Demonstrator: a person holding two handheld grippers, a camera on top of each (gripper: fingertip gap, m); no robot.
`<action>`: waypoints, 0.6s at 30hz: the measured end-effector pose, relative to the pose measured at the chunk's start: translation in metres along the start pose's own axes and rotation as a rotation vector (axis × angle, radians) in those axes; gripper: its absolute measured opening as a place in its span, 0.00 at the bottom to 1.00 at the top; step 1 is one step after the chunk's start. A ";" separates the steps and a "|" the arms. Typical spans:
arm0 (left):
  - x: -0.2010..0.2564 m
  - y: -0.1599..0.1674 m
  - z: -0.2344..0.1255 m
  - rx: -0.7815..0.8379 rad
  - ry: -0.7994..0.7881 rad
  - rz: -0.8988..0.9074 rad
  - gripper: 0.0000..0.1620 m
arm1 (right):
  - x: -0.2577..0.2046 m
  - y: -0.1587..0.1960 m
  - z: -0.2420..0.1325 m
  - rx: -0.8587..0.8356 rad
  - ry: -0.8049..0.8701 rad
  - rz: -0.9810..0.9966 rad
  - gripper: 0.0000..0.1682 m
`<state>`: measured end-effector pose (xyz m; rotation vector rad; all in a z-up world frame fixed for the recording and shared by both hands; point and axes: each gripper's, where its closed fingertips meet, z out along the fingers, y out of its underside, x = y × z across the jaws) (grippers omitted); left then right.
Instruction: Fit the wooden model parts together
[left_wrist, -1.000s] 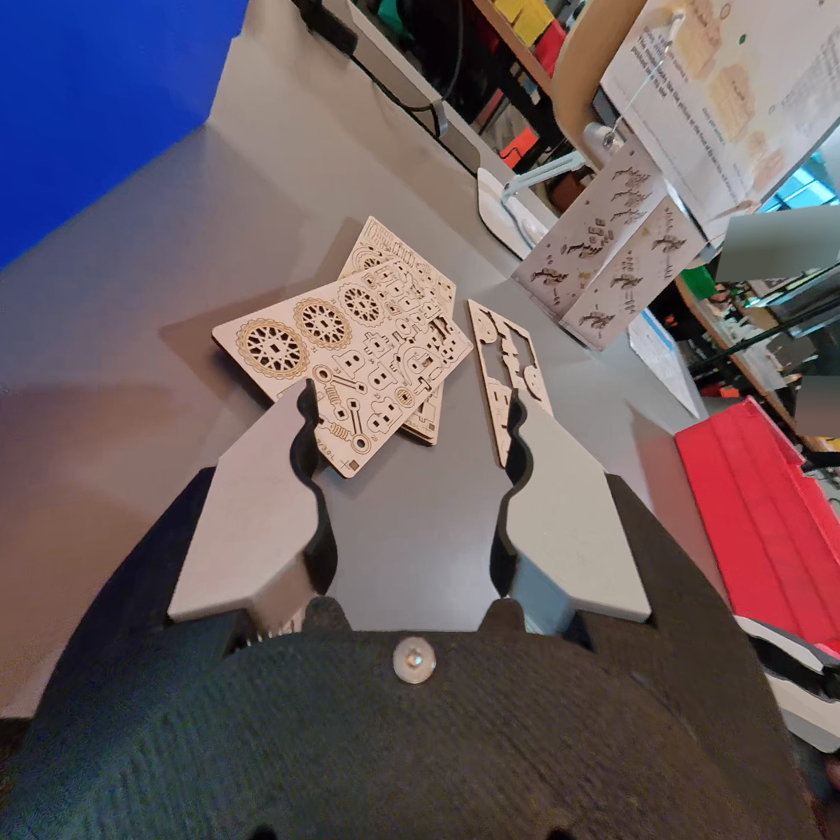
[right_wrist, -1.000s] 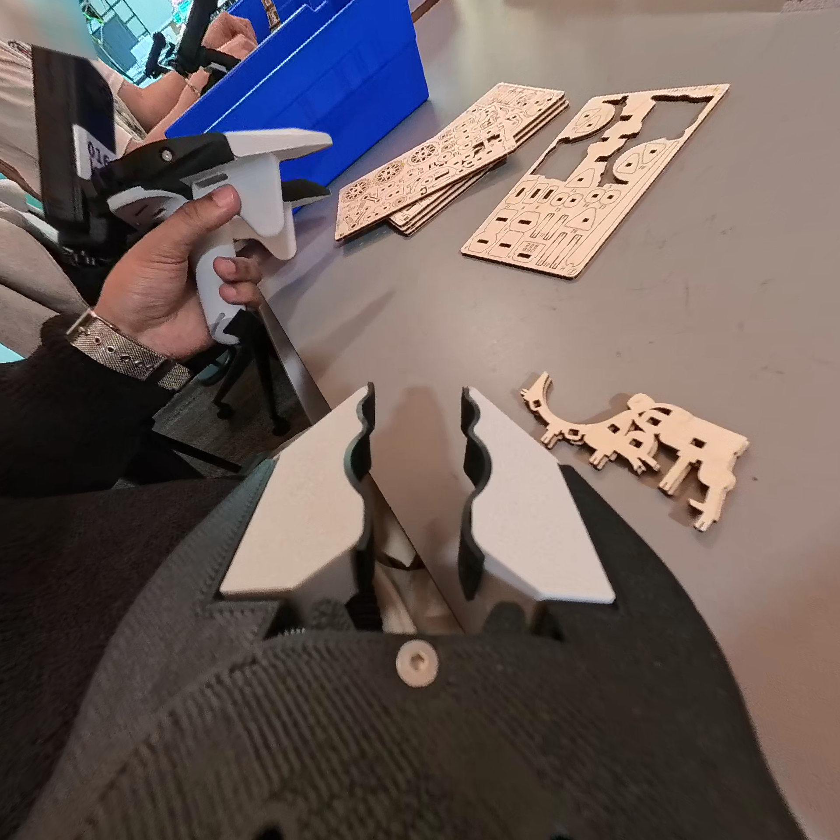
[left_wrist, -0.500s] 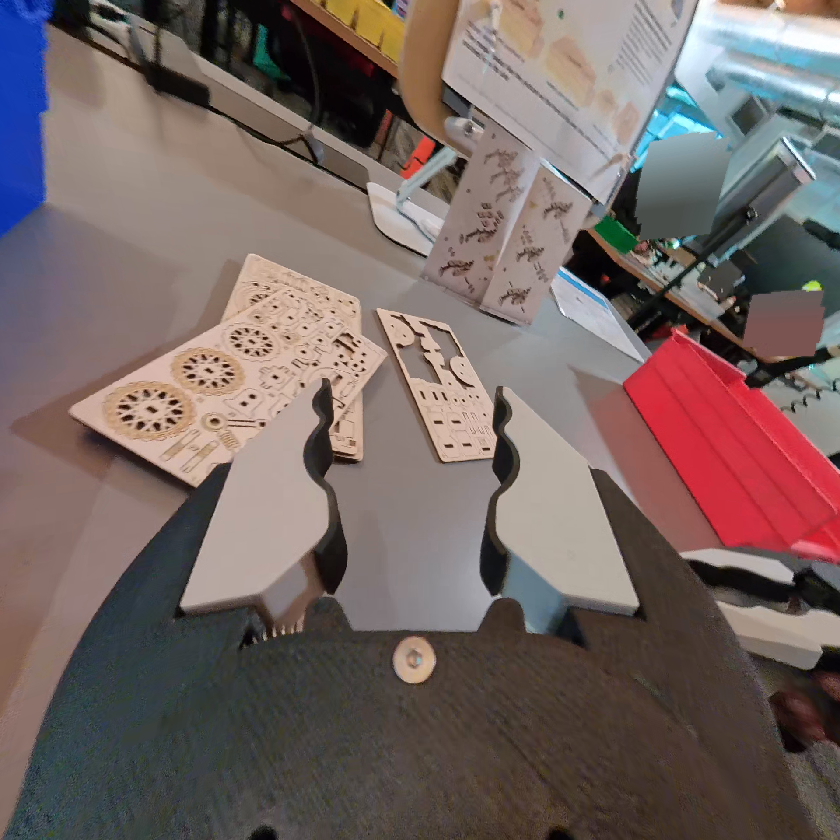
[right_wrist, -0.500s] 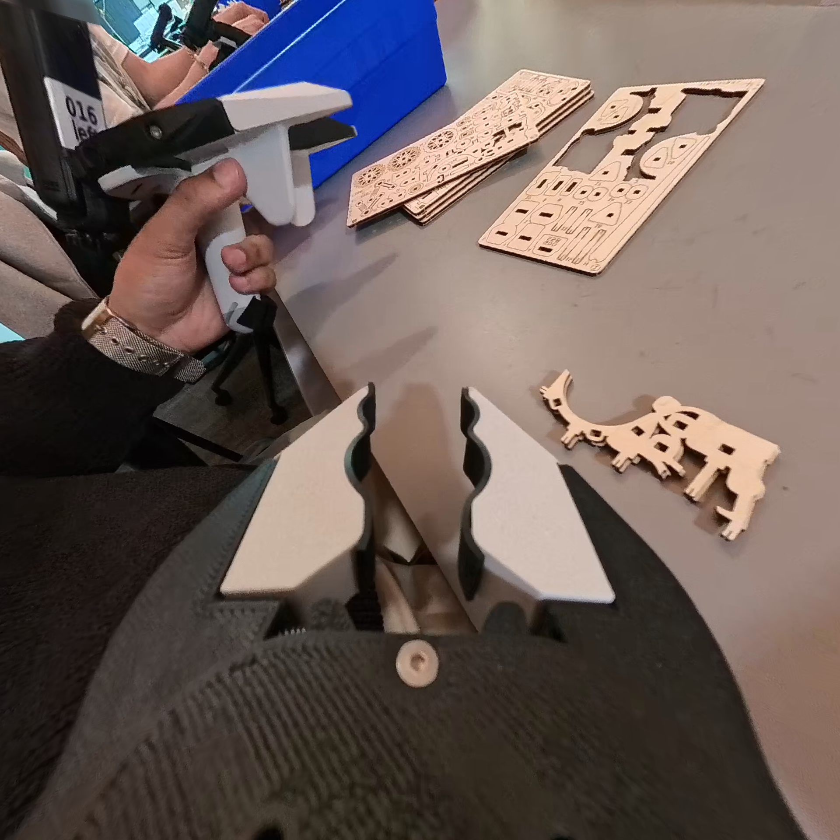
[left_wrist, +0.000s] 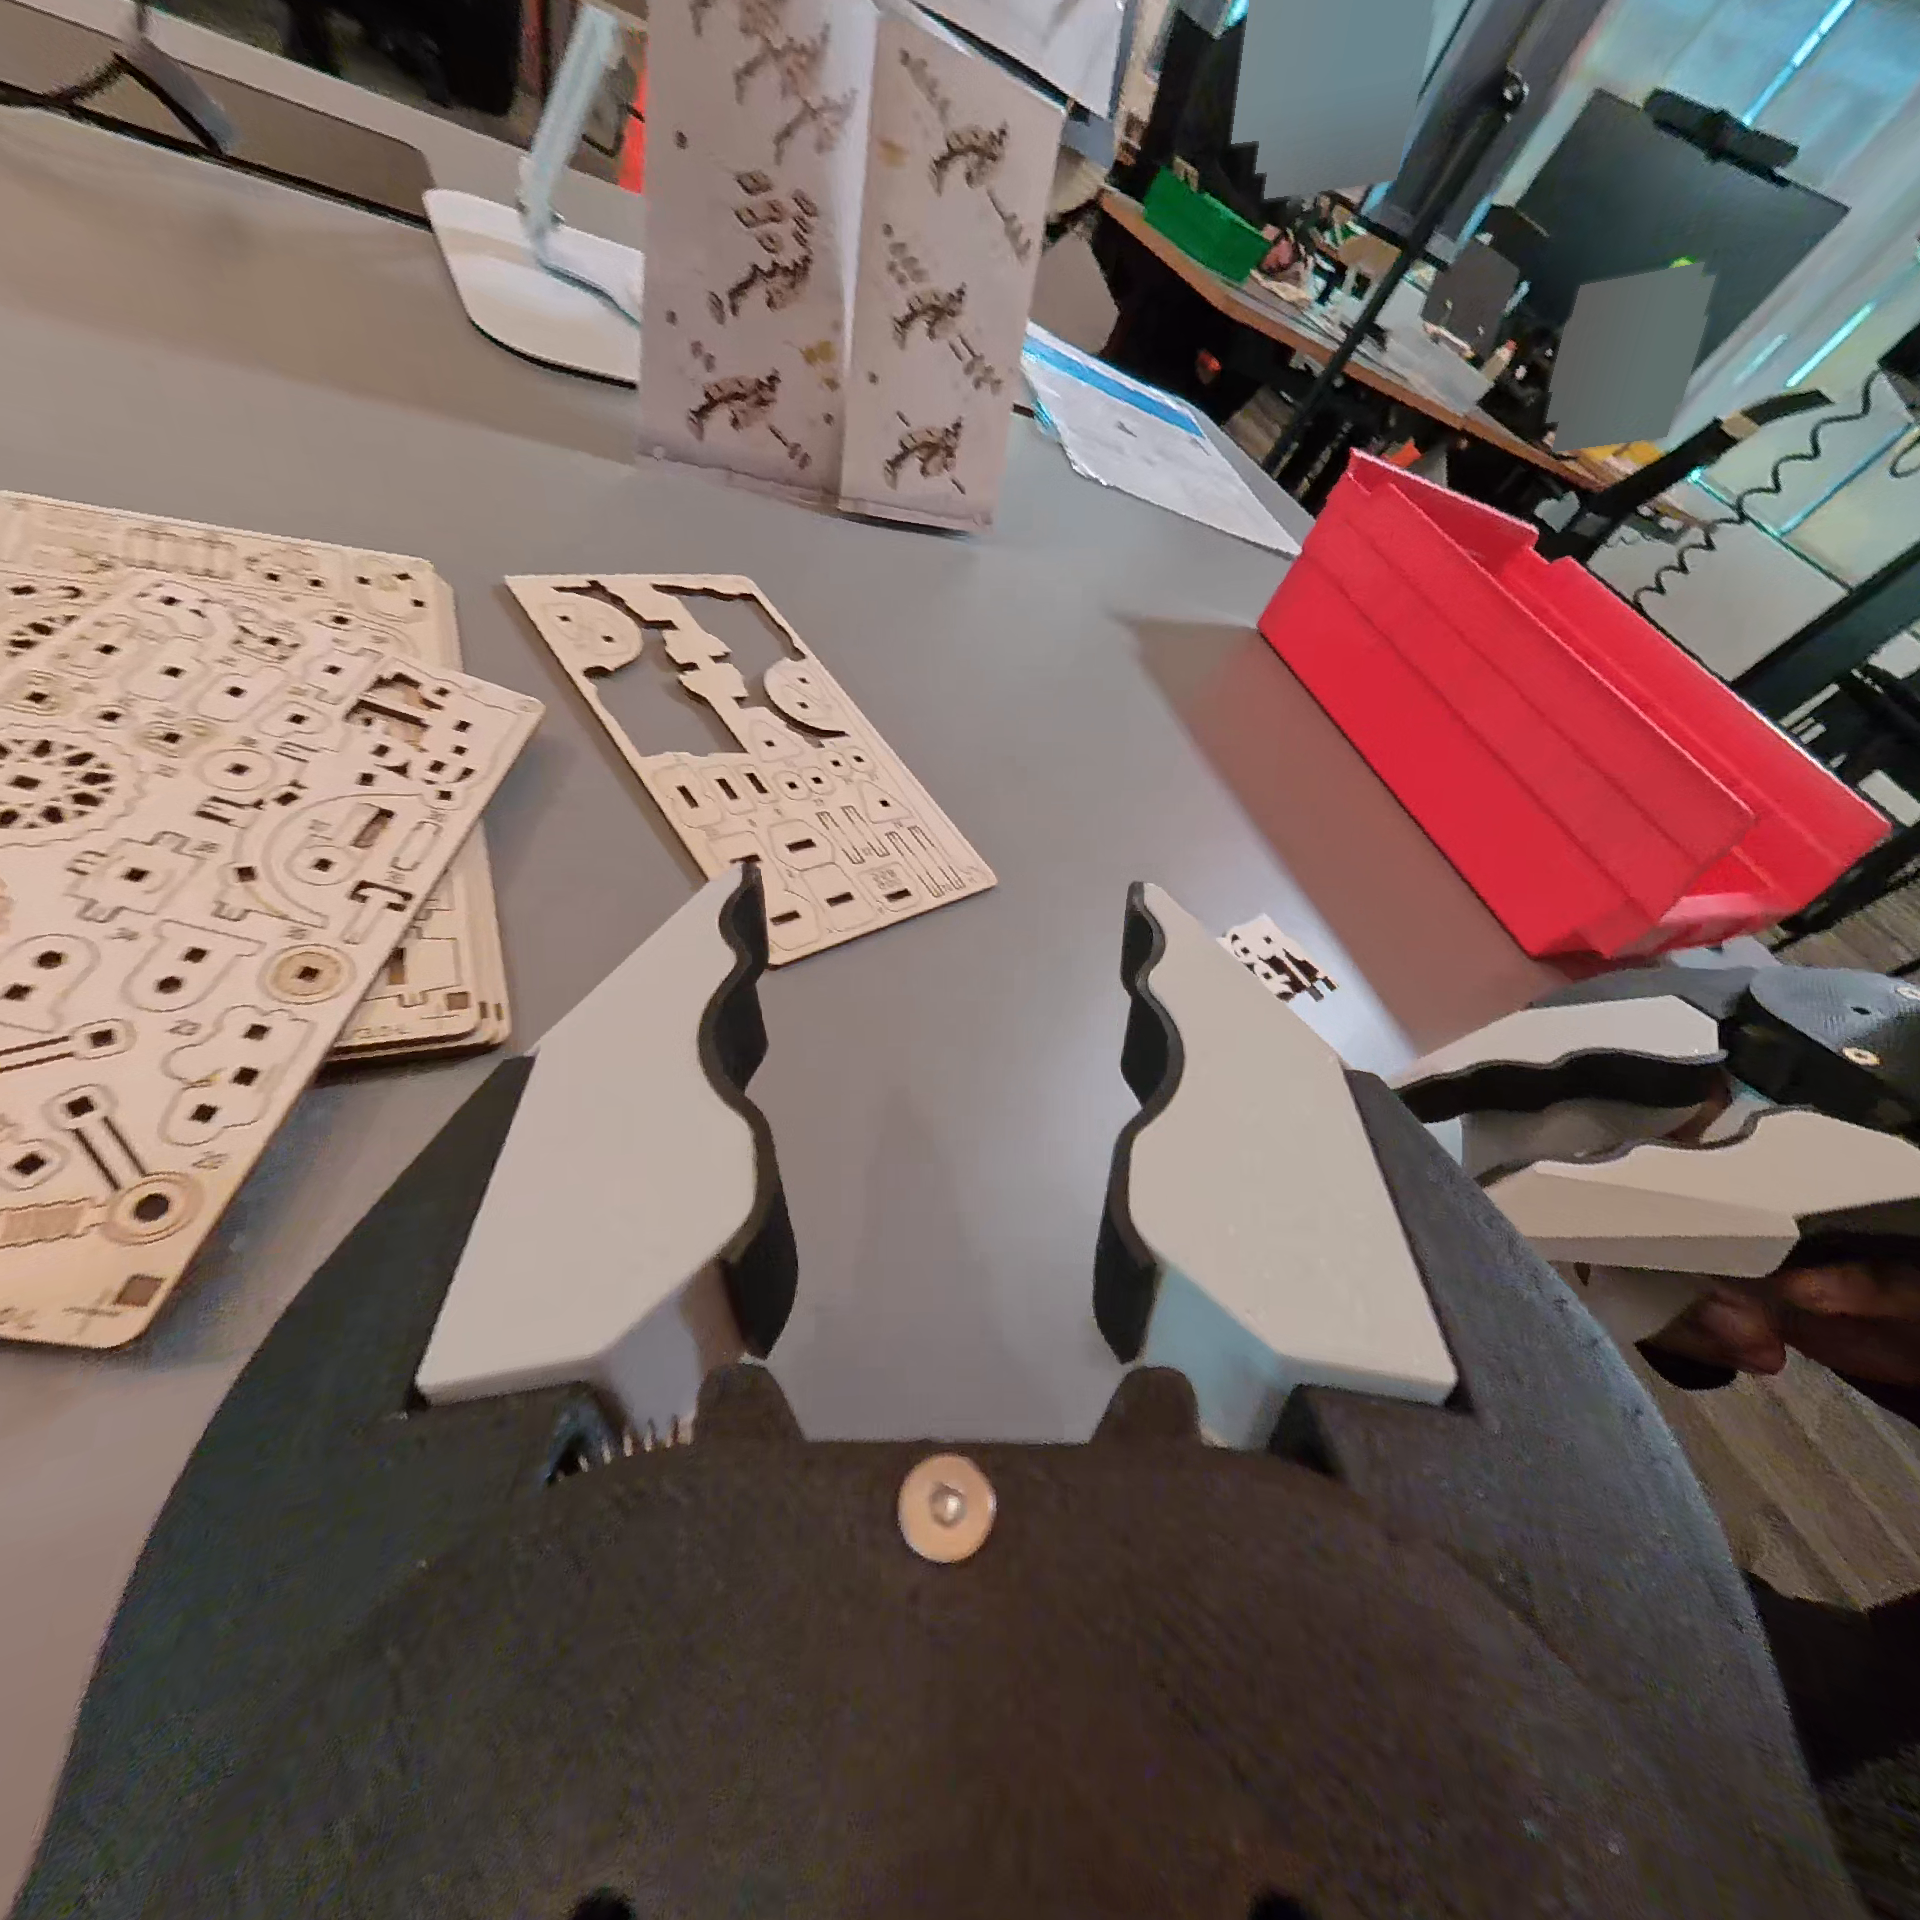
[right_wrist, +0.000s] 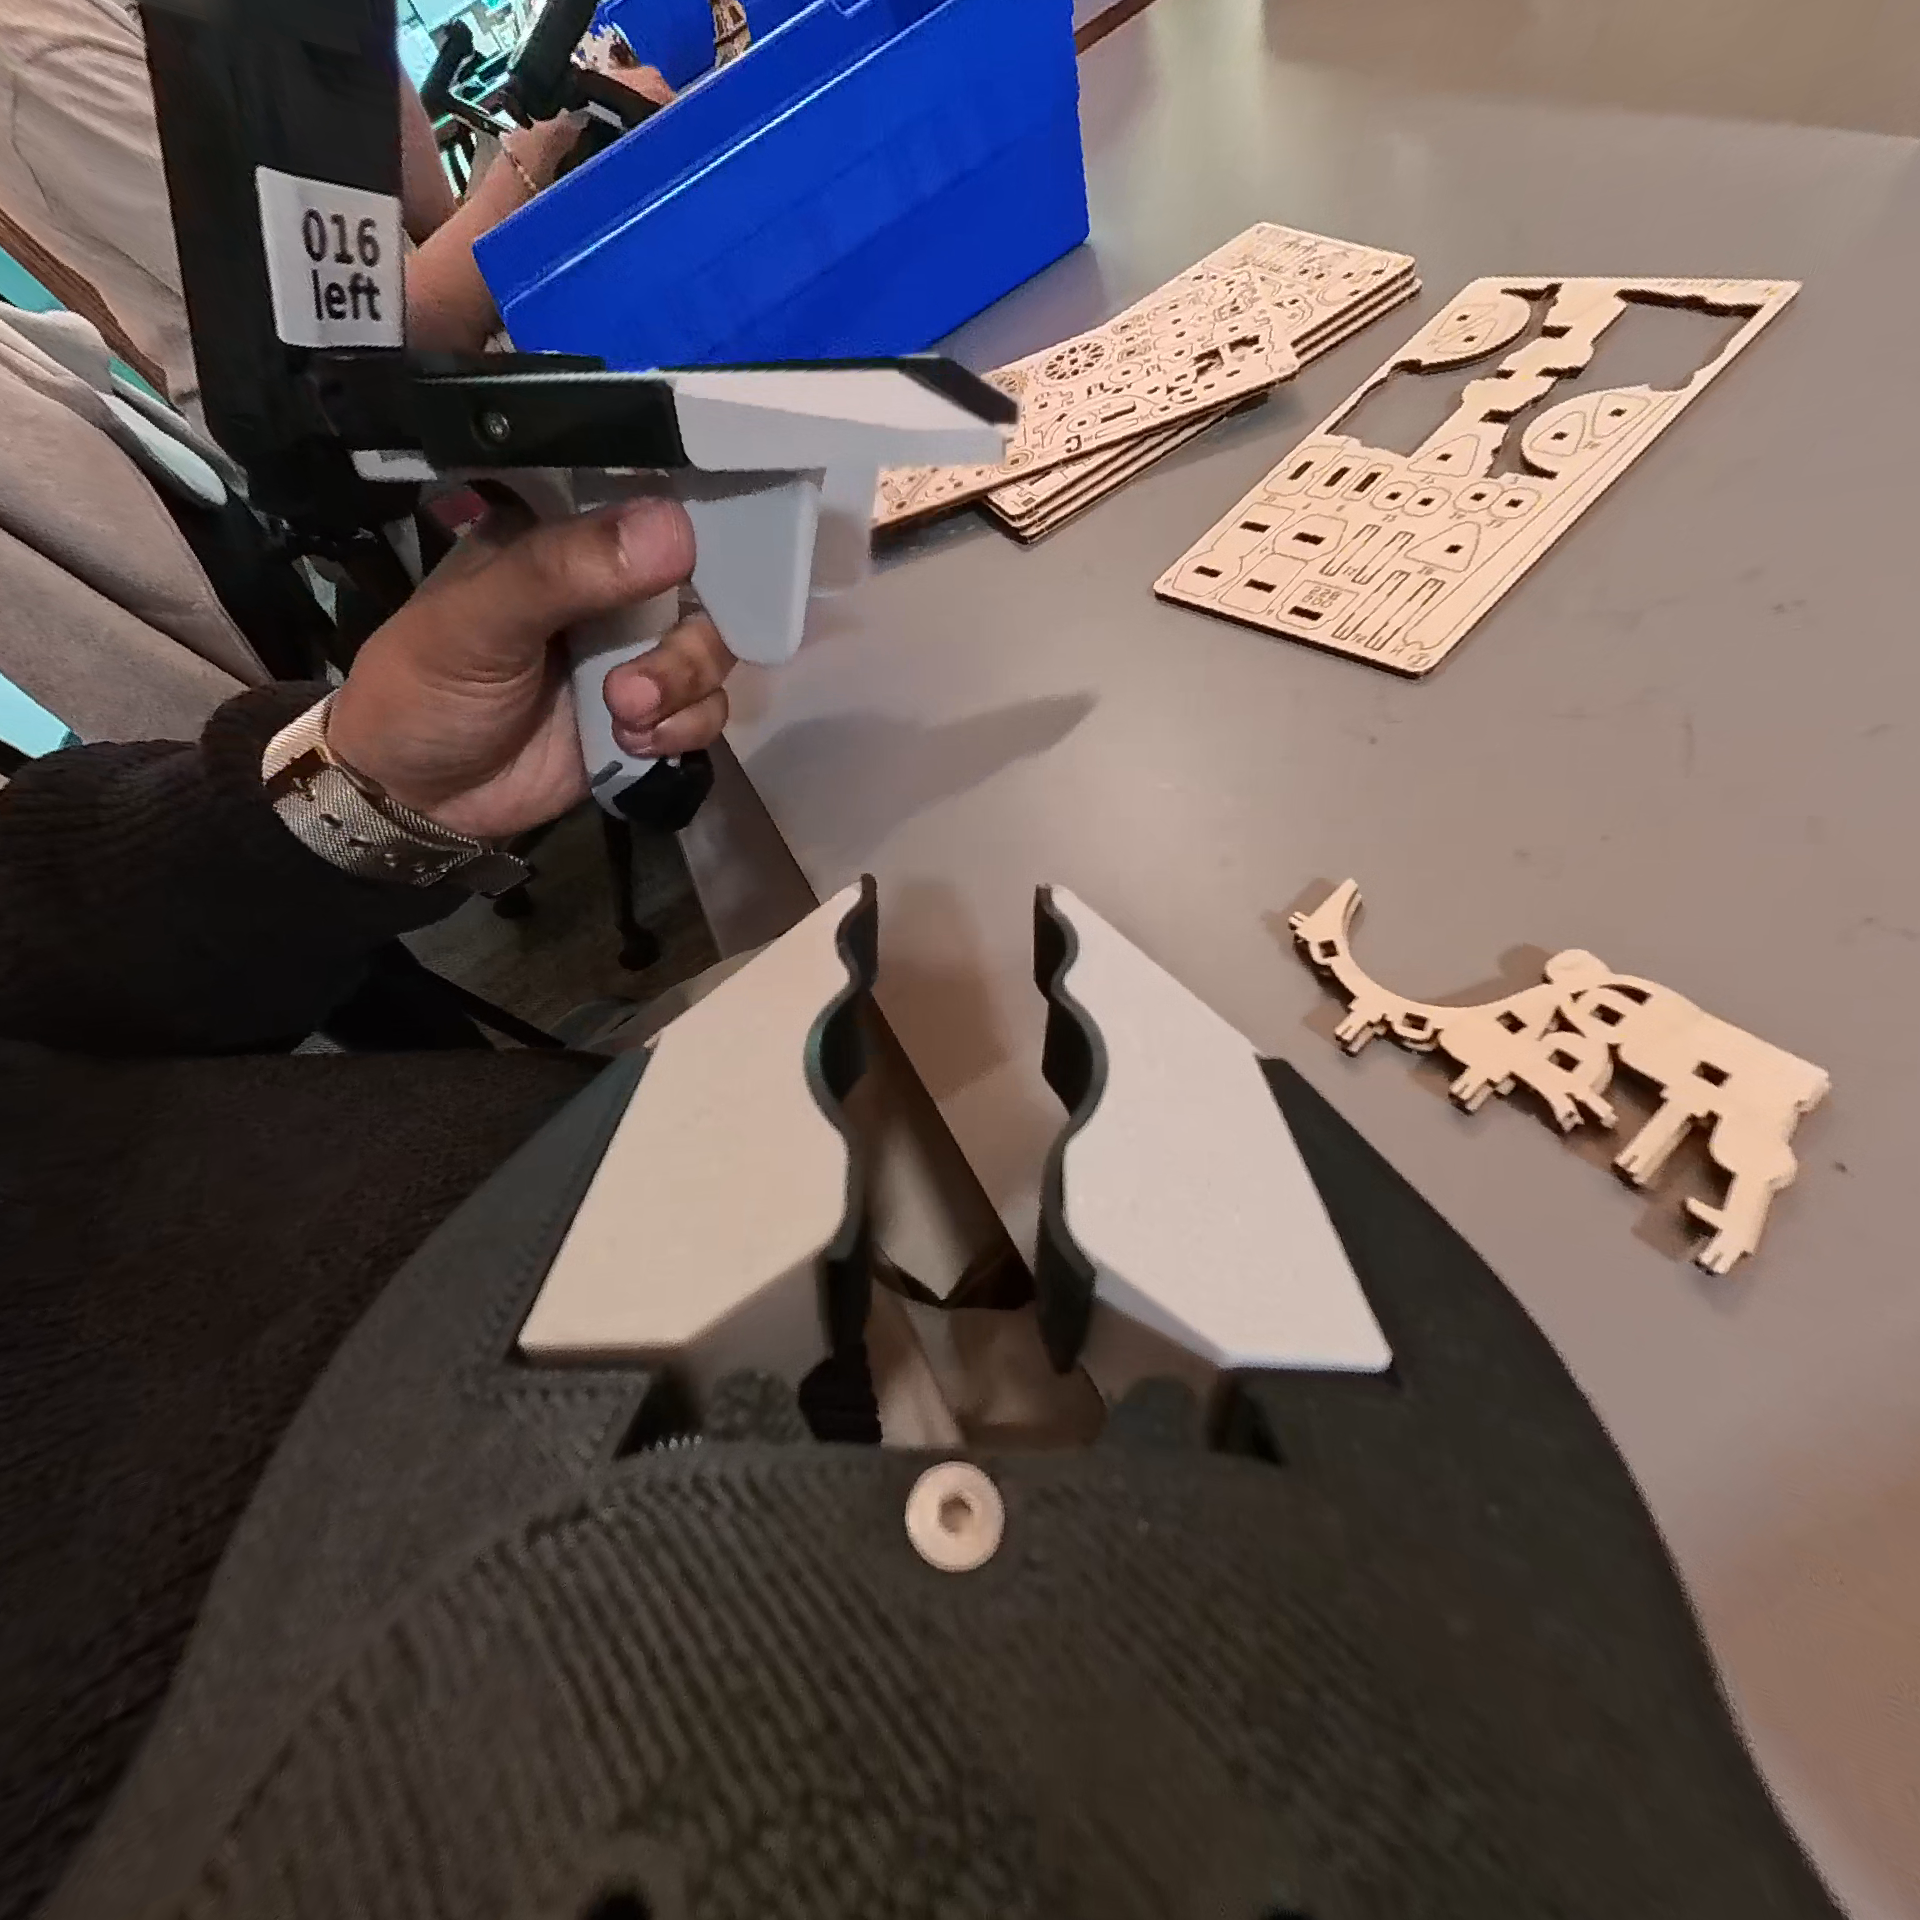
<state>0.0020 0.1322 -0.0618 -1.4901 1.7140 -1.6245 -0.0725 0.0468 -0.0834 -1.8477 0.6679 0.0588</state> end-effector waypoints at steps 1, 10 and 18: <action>0.004 0.002 0.002 -0.010 0.012 0.007 0.42 | 0.000 0.000 0.000 0.000 -0.002 0.000 0.17; 0.030 0.022 0.012 -0.088 0.082 0.078 0.41 | -0.003 0.002 0.001 -0.007 -0.007 -0.008 0.16; 0.062 0.045 0.017 -0.196 0.229 0.088 0.34 | 0.024 -0.010 -0.014 0.013 0.121 -0.071 0.18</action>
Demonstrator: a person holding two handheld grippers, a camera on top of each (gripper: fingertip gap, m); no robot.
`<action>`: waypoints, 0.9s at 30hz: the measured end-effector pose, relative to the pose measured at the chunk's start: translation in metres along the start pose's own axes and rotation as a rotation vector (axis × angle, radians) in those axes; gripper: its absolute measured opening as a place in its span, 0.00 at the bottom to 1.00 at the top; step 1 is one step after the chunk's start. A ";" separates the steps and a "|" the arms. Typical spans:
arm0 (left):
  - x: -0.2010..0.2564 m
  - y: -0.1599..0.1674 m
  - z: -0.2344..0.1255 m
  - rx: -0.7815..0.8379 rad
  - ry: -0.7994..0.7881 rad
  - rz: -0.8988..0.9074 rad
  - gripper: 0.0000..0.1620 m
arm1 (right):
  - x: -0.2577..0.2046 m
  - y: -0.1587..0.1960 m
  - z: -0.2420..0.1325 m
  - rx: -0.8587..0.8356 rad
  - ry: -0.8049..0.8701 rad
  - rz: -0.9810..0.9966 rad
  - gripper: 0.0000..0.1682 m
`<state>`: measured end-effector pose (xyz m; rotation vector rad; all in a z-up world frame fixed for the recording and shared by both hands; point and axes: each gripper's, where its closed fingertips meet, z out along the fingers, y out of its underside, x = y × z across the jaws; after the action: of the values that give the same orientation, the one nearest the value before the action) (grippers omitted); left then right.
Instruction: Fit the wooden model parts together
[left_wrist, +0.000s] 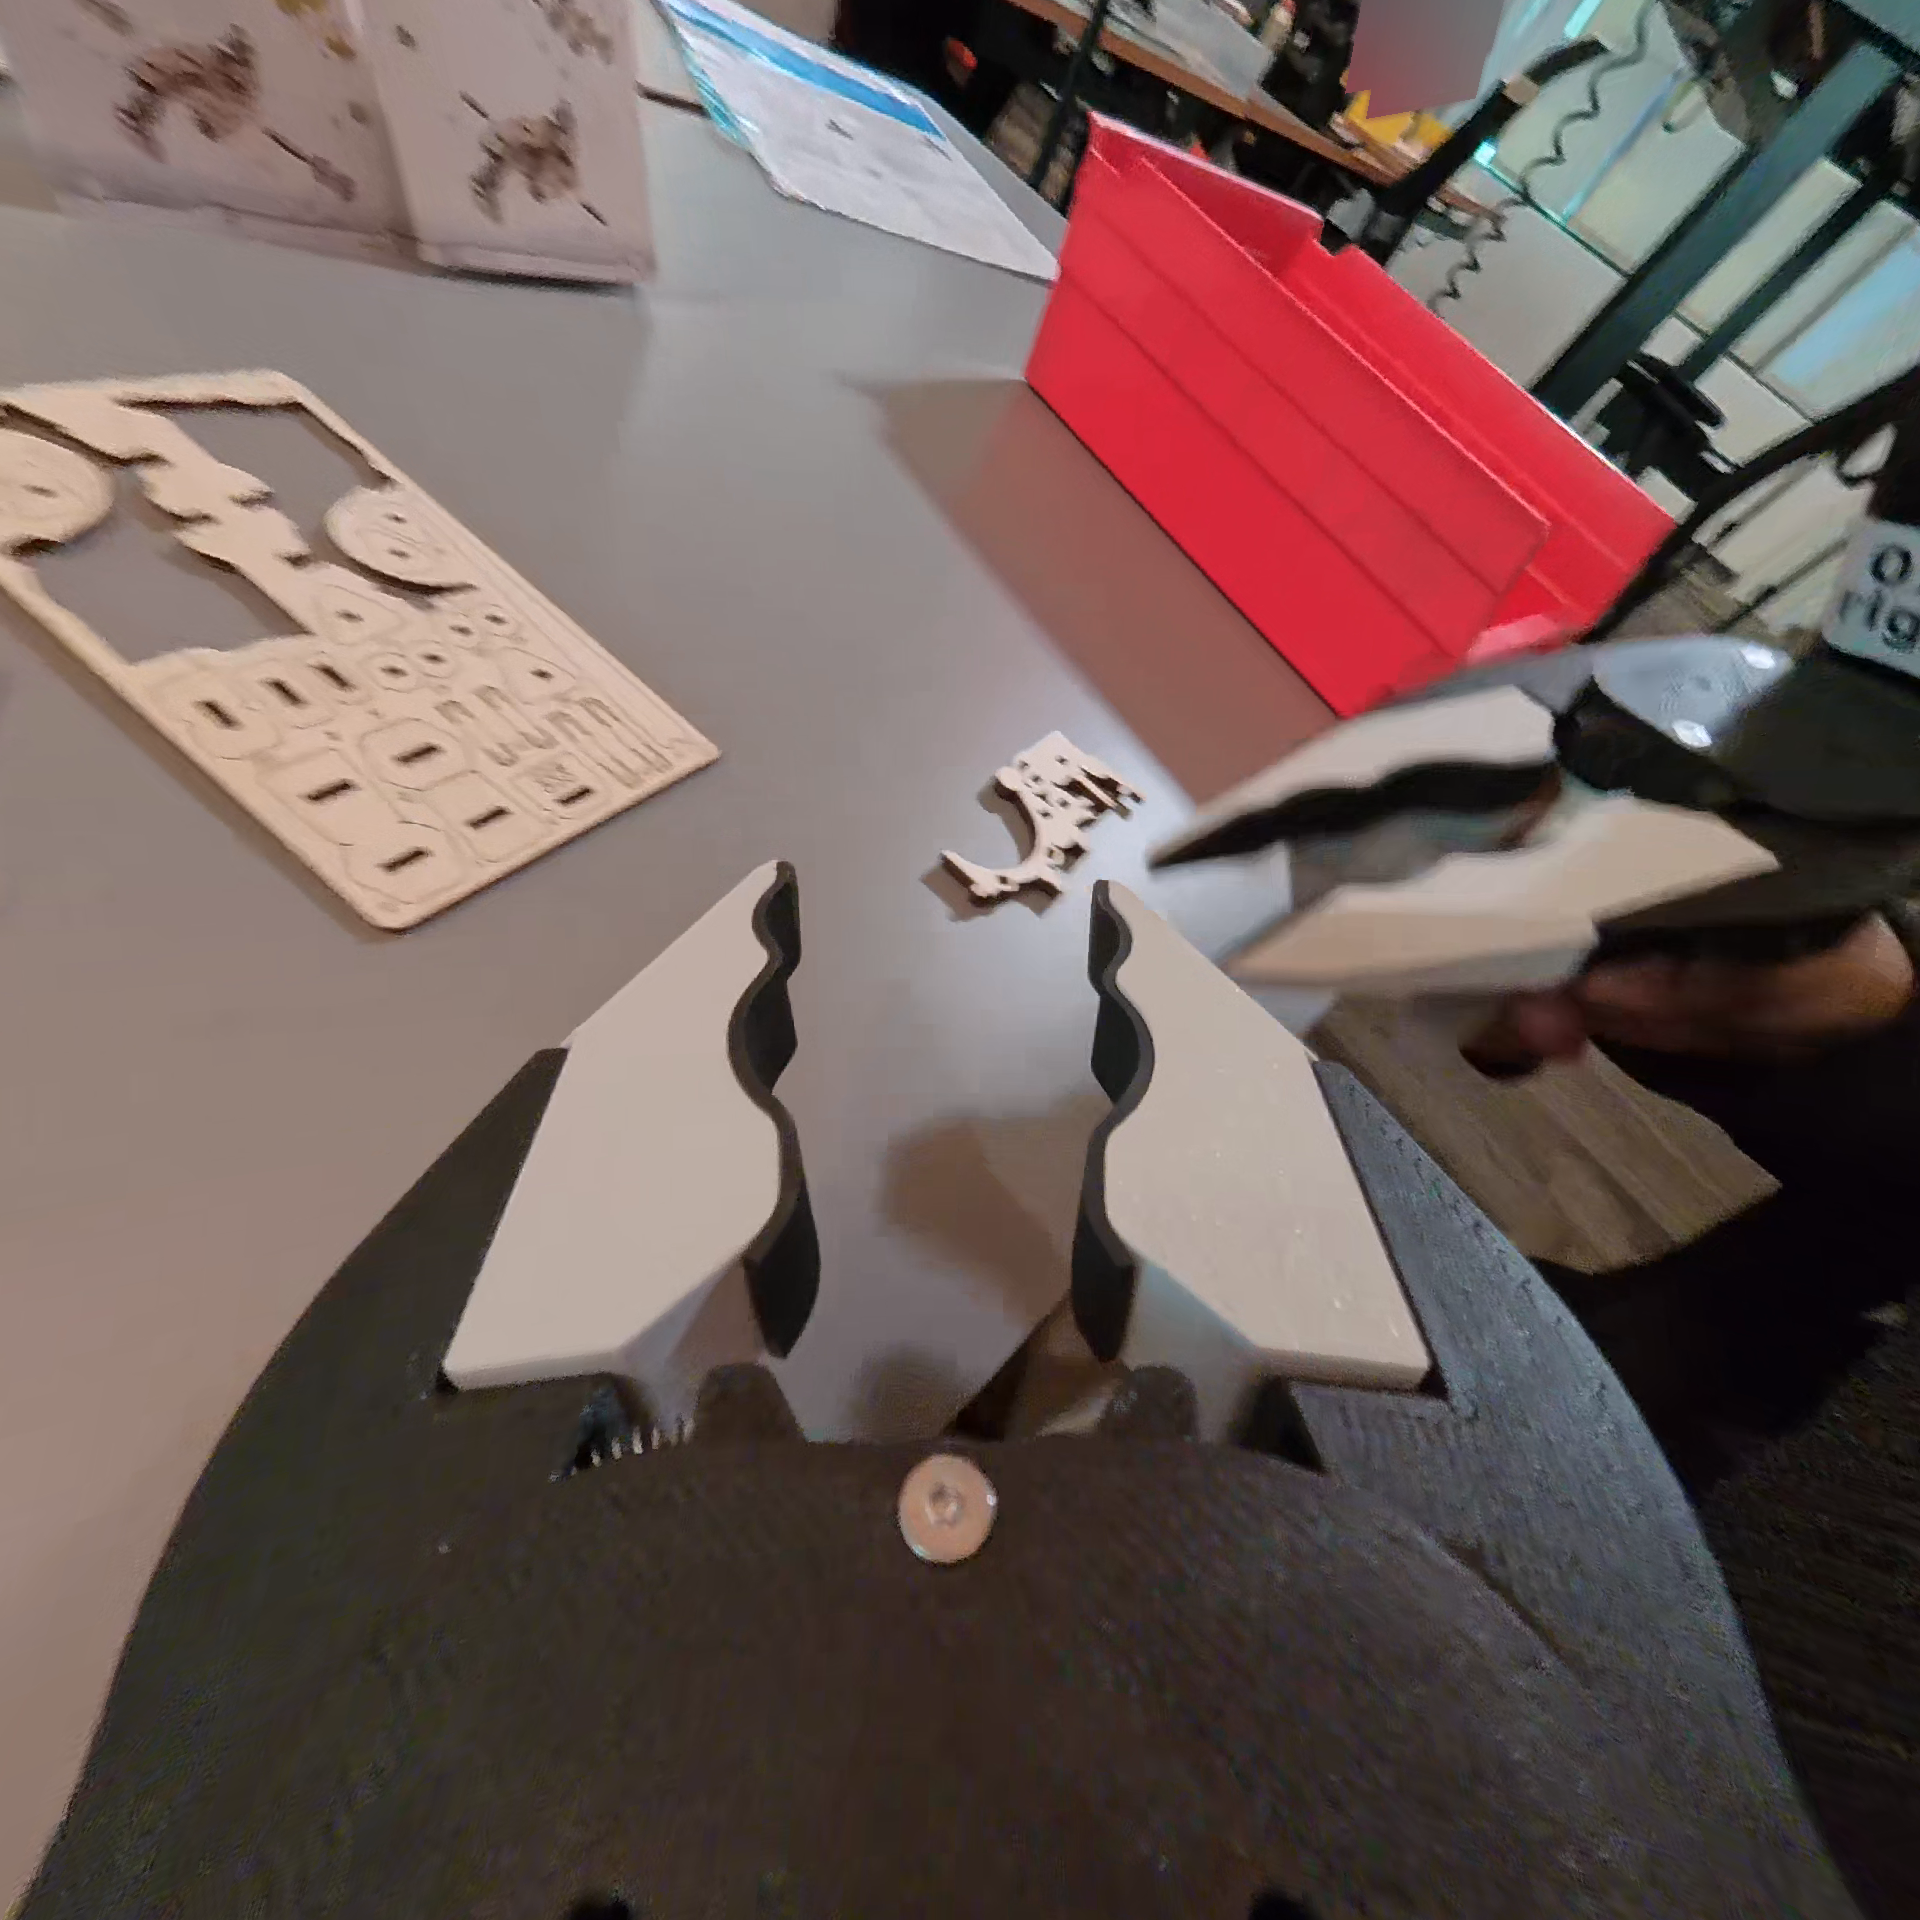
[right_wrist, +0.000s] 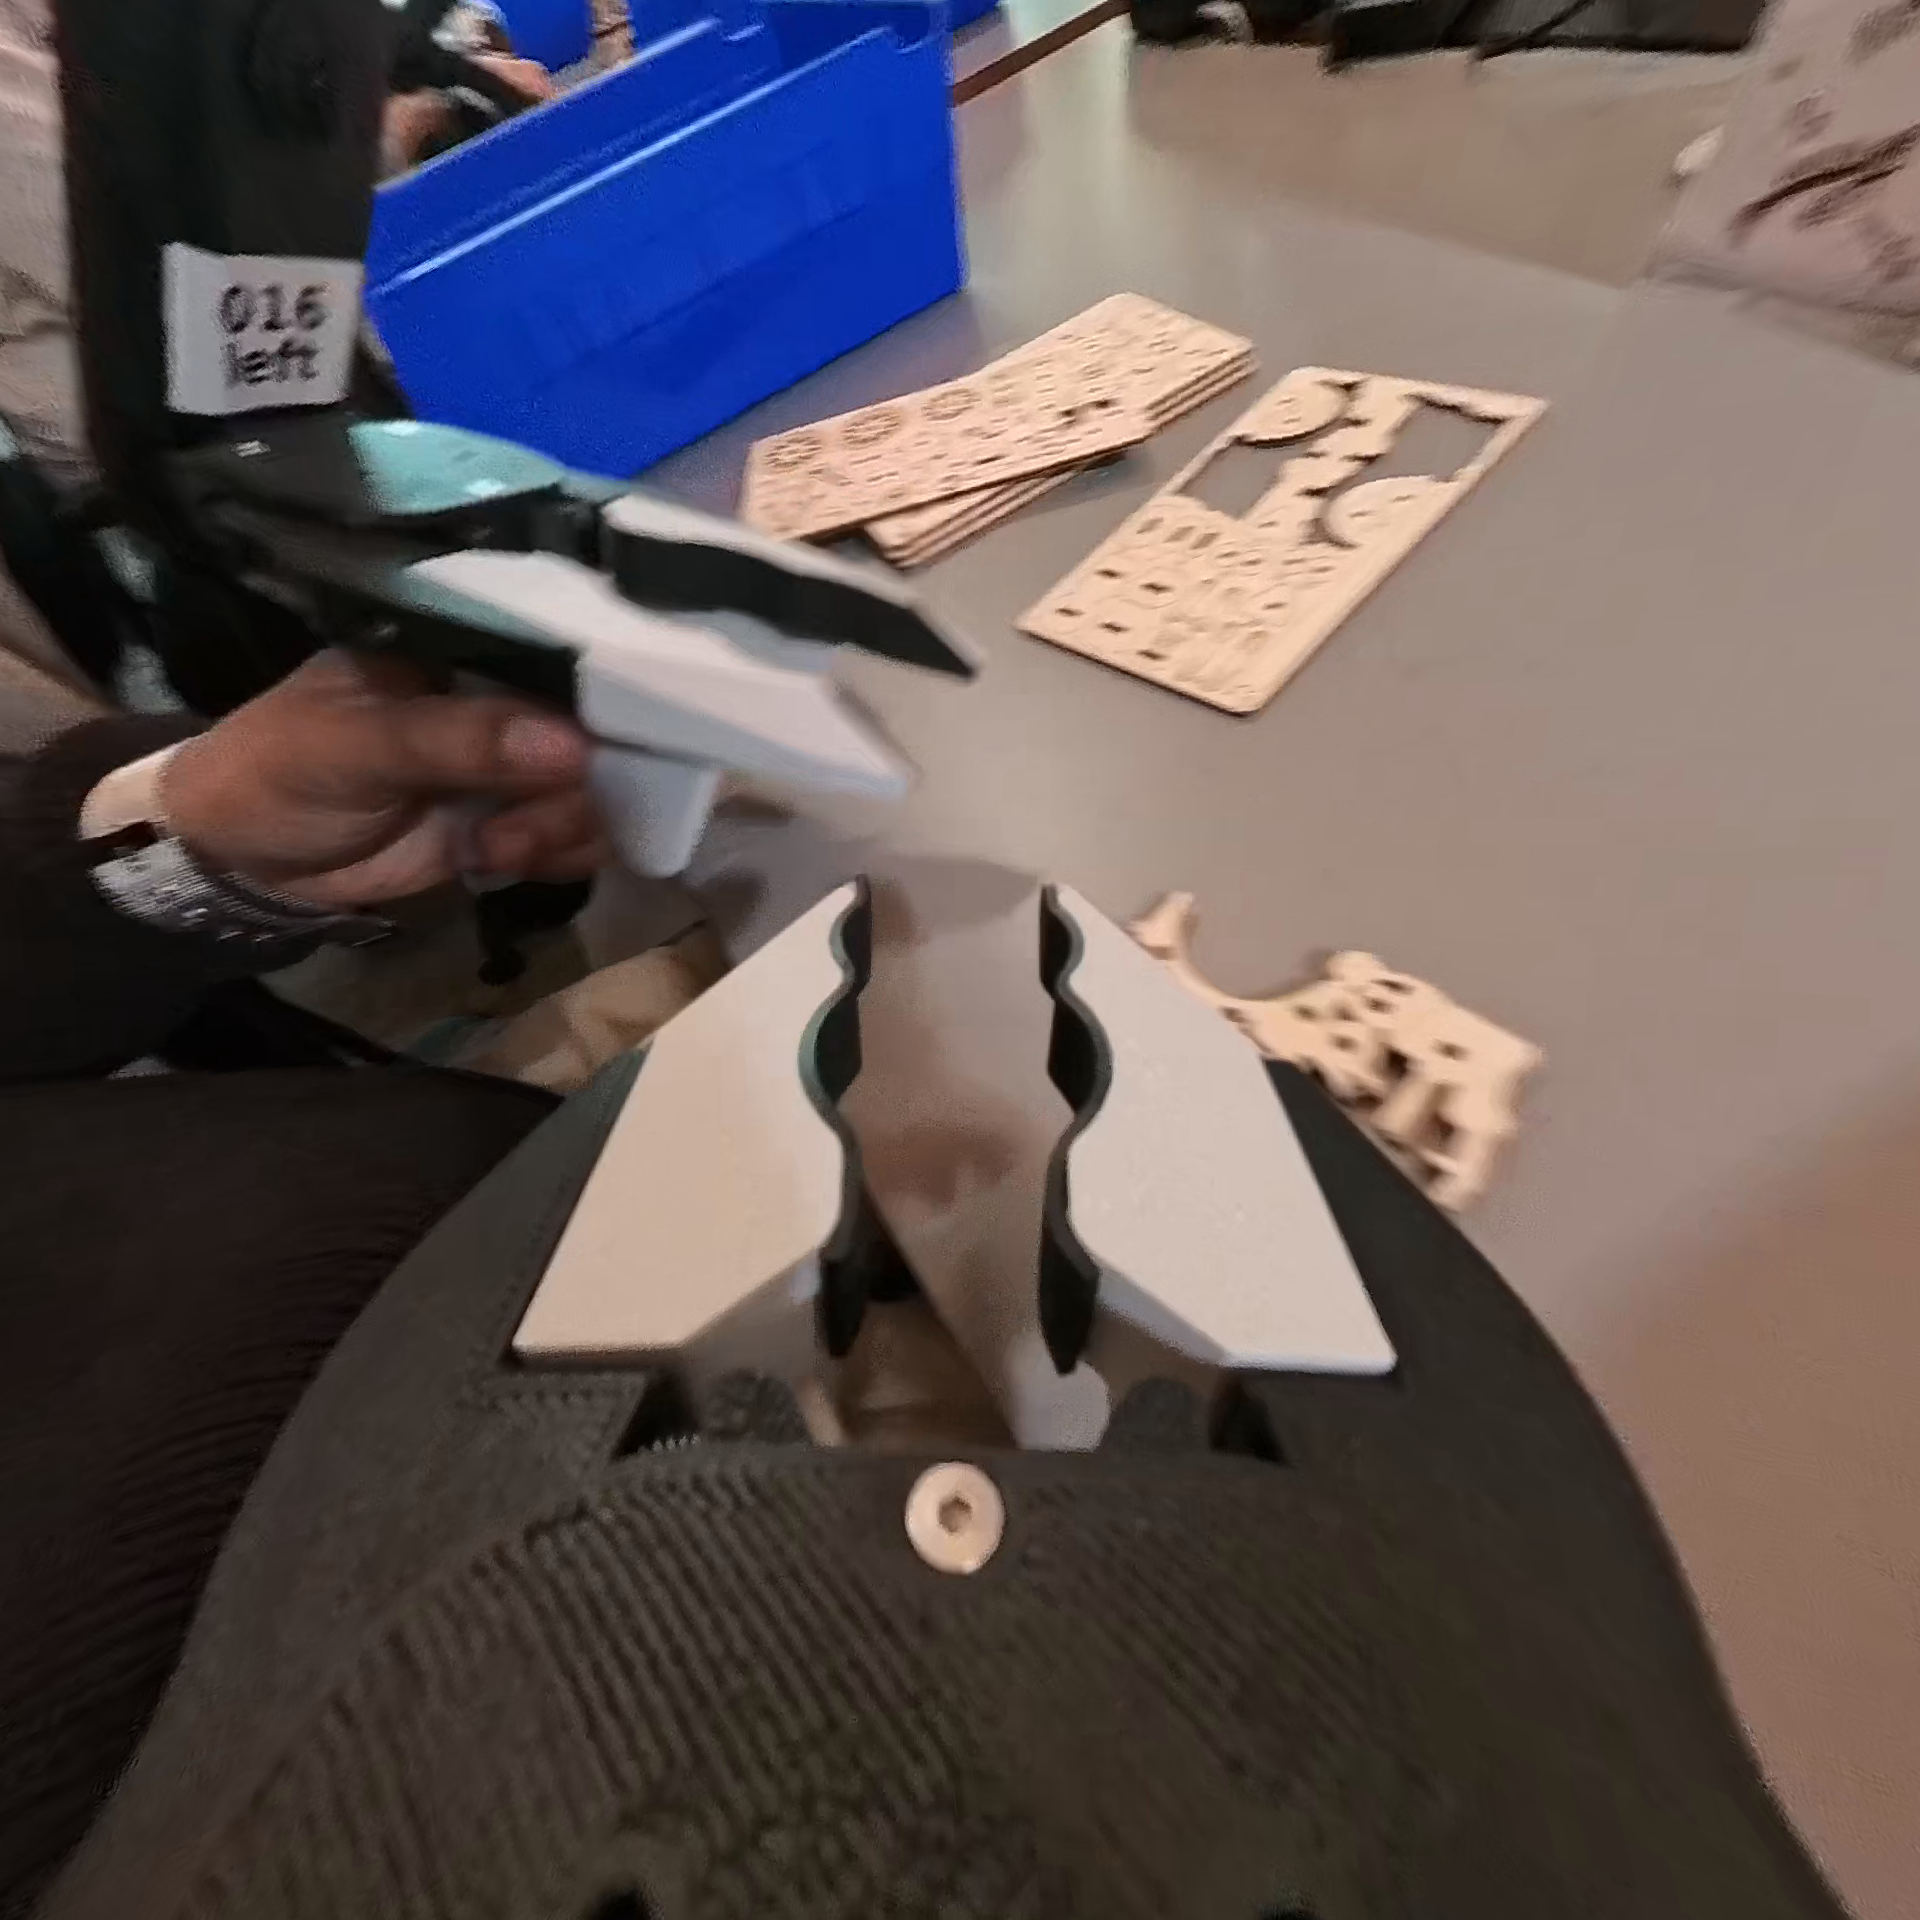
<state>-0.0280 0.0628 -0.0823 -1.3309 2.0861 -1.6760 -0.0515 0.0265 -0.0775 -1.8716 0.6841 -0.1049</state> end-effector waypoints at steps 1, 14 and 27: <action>0.007 0.005 0.004 -0.024 0.031 -0.010 0.34 | 0.014 -0.003 -0.007 0.006 0.054 -0.004 0.20; 0.036 0.032 0.044 -0.150 0.083 -0.017 0.45 | 0.072 0.049 -0.030 -0.158 0.221 0.125 0.34; 0.045 0.030 0.041 -0.148 0.149 0.046 0.45 | 0.068 0.042 -0.030 -0.104 0.174 0.215 0.33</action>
<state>-0.0459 0.0020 -0.1047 -1.2205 2.3471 -1.6788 -0.0235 -0.0430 -0.1182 -1.8895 1.0233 -0.0957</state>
